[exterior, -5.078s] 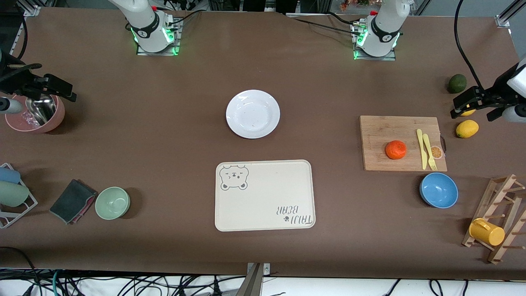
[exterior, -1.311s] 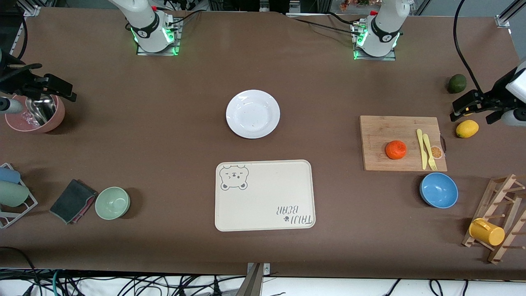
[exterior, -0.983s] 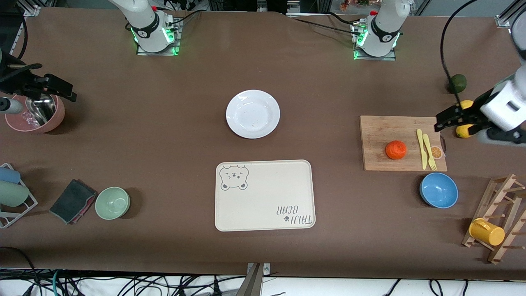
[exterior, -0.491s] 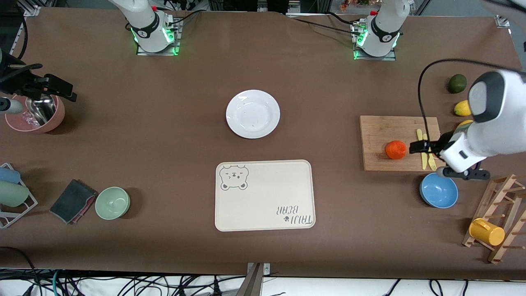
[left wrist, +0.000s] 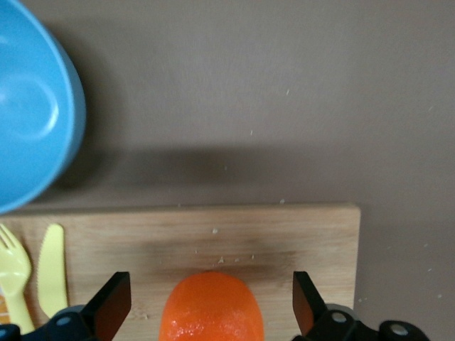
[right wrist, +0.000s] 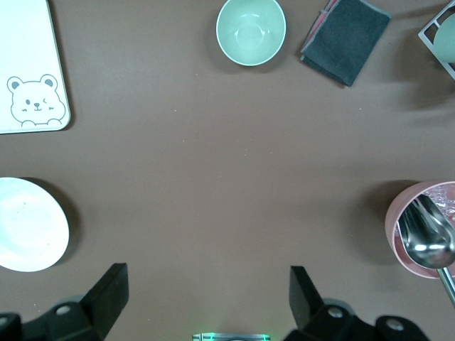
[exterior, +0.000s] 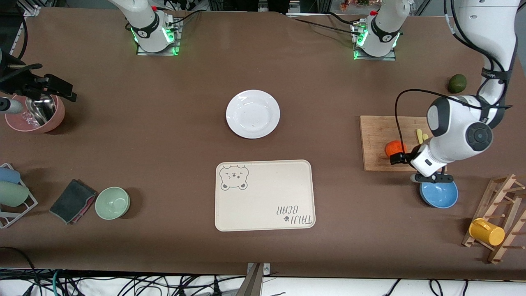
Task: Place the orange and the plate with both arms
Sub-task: 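Close the left gripper on the orange and lift it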
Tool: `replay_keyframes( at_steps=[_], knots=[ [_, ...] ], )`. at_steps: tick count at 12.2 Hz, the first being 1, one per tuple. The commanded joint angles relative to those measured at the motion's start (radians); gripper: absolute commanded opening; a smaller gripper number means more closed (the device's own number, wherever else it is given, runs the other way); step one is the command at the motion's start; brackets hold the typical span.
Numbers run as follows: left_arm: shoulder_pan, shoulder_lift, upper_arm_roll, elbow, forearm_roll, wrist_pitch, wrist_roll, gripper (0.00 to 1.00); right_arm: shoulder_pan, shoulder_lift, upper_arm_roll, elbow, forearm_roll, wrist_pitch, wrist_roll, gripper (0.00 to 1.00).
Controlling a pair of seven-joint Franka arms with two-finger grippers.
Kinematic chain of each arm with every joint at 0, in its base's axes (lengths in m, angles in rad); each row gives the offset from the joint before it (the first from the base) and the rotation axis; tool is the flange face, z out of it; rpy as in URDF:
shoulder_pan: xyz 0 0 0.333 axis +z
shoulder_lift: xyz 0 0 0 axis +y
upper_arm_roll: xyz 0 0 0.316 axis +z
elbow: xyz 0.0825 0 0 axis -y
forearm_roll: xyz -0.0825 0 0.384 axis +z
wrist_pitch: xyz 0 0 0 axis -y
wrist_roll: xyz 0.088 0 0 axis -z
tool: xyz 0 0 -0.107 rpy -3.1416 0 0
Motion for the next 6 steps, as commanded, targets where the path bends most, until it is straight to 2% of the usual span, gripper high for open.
replay_keyframes(
  at_steps=[1, 5, 6],
  knots=[
    [0.012, -0.025, 0.0, -0.071, -0.007, 0.021, 0.011, 1.0, 0.0, -0.005, 0.001, 0.002, -0.01, -0.005, -0.013, 1.0],
    [0.012, 0.016, 0.0, -0.074, -0.007, 0.009, 0.005, 1.0, 0.0, -0.003, 0.001, 0.002, -0.01, -0.001, -0.015, 1.0],
    [0.012, 0.021, 0.0, -0.074, -0.007, 0.004, 0.003, 0.83, 0.0, -0.003, 0.0, 0.002, -0.01, -0.001, -0.015, 1.0]
  ],
)
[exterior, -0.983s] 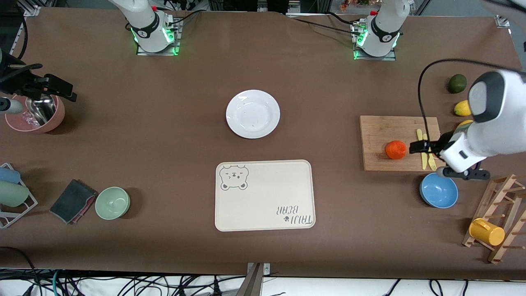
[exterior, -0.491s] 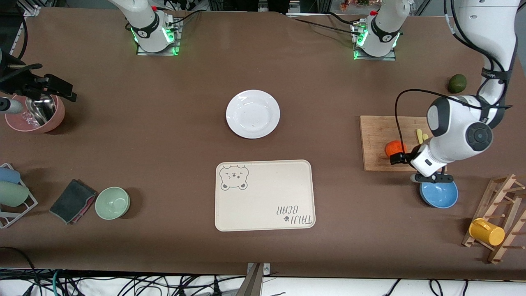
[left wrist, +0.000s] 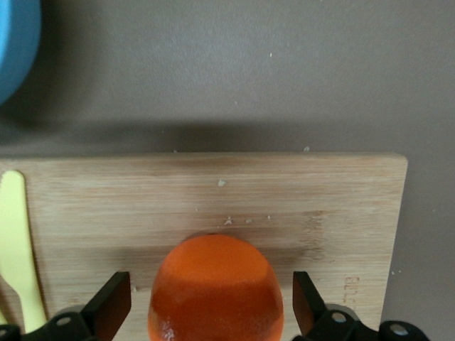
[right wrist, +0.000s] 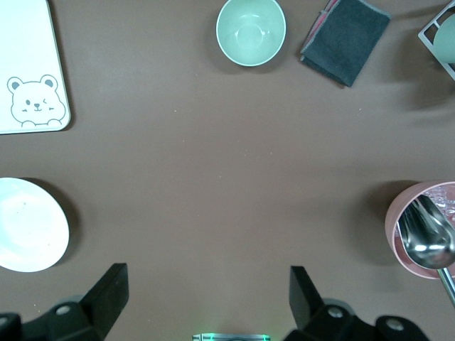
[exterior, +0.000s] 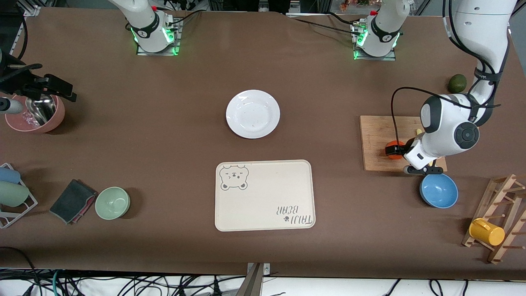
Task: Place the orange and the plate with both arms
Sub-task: 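Close the left gripper on the orange and lift it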
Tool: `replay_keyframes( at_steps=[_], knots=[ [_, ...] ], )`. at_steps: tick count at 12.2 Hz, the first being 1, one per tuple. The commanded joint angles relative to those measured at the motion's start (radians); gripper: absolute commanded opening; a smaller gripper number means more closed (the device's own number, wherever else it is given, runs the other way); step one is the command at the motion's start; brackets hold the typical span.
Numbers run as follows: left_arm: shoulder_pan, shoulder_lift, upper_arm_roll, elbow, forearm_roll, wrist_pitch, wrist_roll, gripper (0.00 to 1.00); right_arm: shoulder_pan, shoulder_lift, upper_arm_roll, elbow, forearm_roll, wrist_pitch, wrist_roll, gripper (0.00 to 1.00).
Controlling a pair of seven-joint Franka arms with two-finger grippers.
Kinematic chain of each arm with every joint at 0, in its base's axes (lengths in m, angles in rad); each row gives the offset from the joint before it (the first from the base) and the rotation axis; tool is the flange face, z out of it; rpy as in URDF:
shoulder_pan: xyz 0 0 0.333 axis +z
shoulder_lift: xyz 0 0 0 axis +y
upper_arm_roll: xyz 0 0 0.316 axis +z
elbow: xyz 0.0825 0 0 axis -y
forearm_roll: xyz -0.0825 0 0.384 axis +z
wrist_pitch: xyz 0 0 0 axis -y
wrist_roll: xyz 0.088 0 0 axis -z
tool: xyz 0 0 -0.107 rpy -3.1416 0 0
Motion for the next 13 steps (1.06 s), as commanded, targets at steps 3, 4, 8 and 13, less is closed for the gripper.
replay_keyframes(
  at_steps=[3, 4, 8, 13],
  knots=[
    [-0.011, 0.009, -0.003, 0.004, -0.007, -0.021, 0.004, 0.24, -0.002, -0.003, -0.002, 0.002, -0.01, -0.005, -0.013, 1.0],
    [-0.012, 0.005, -0.005, 0.014, -0.007, -0.023, 0.004, 0.19, 0.0, -0.003, -0.002, 0.002, -0.01, -0.005, -0.013, 1.0],
    [-0.159, 0.0, -0.012, 0.119, -0.008, -0.125, -0.239, 0.1, 0.0, -0.005, -0.002, 0.002, -0.01, -0.012, -0.013, 1.0],
    [-0.409, -0.005, -0.069, 0.184, -0.025, -0.161, -0.652, 0.11, 0.0, -0.007, 0.0, -0.001, -0.01, -0.014, -0.012, 1.0]
  ],
)
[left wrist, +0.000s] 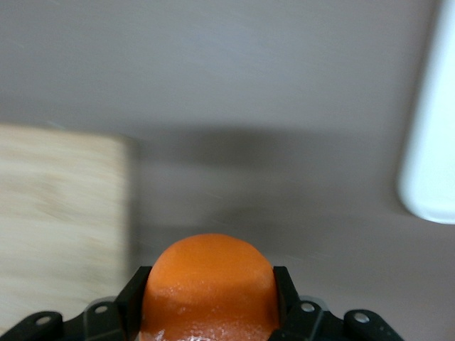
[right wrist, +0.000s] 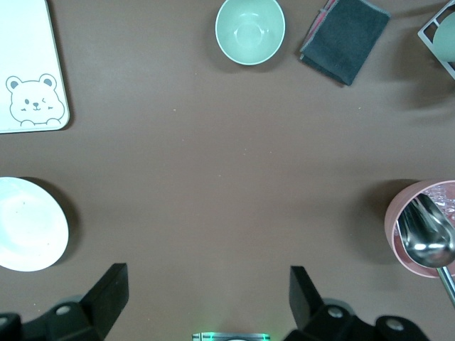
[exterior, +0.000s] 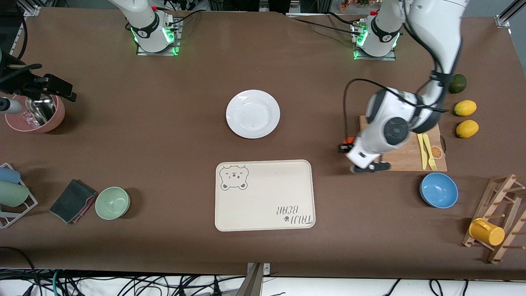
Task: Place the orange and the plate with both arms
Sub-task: 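Carry the orange with the left gripper onto the white plate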
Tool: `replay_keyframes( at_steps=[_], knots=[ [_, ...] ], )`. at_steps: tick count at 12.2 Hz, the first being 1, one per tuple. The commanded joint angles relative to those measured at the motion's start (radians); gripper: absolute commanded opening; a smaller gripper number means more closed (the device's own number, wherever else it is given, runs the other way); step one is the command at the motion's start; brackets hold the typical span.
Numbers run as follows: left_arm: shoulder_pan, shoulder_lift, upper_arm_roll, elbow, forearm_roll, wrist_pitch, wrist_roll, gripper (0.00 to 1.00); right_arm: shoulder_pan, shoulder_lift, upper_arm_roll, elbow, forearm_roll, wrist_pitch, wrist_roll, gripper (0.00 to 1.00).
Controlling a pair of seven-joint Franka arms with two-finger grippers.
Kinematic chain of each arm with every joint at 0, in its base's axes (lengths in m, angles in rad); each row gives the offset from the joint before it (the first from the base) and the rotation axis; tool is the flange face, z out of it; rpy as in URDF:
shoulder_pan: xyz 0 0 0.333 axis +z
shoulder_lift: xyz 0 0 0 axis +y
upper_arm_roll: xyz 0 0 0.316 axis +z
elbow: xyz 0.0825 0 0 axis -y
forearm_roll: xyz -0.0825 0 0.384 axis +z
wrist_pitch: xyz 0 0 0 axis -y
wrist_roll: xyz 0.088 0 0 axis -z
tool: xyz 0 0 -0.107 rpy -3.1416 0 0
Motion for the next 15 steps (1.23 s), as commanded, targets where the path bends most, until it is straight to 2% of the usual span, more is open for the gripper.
replay_keyframes(
  at_steps=[1, 3, 7, 11, 14, 15],
  knots=[
    [-0.109, -0.005, -0.023, 0.031, -0.038, -0.022, -0.19, 0.11, 0.0, -0.007, 0.004, -0.001, -0.009, -0.009, -0.012, 1.0],
    [-0.175, -0.004, -0.062, 0.042, -0.088, -0.016, -0.273, 0.11, 0.002, -0.008, 0.005, 0.001, -0.009, -0.009, -0.01, 1.0],
    [-0.378, 0.041, -0.068, 0.132, -0.179, 0.002, -0.424, 0.11, 0.002, -0.008, 0.005, -0.001, -0.009, -0.01, -0.01, 1.0],
    [-0.488, 0.2, -0.064, 0.223, -0.179, 0.152, -0.425, 0.14, 0.002, -0.007, 0.002, -0.001, -0.009, -0.011, -0.01, 1.0],
    [-0.503, 0.236, -0.062, 0.225, -0.176, 0.213, -0.425, 0.19, 0.0, -0.007, 0.001, -0.001, -0.009, -0.011, -0.01, 1.0],
    [-0.505, 0.248, -0.062, 0.225, -0.174, 0.213, -0.425, 0.25, 0.0, -0.008, 0.001, -0.001, -0.009, -0.011, -0.01, 1.0]
  ],
)
